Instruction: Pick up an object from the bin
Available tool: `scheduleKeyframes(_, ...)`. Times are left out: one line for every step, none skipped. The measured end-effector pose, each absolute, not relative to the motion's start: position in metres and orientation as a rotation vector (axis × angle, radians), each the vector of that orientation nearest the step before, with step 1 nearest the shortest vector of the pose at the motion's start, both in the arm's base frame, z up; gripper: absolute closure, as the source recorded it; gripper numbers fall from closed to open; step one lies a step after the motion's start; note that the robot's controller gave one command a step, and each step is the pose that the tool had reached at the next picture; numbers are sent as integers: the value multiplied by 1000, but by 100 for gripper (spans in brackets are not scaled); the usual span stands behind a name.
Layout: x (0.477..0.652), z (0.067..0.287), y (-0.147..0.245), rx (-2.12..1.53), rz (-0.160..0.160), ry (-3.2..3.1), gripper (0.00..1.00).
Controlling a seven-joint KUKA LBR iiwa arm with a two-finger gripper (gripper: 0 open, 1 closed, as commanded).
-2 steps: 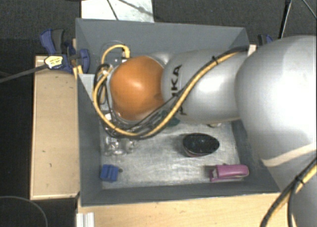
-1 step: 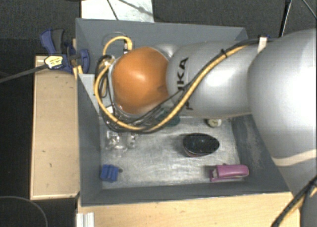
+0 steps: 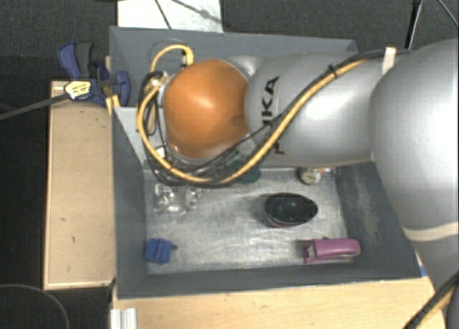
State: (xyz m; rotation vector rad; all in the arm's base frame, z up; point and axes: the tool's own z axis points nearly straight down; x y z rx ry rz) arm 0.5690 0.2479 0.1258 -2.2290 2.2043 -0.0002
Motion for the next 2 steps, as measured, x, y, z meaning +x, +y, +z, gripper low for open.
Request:
scheduleKeyframes(570,133,249,-2219,1,2211,100)
scheduleKeyframes(571,169,250,-2208,-1,2223,100)
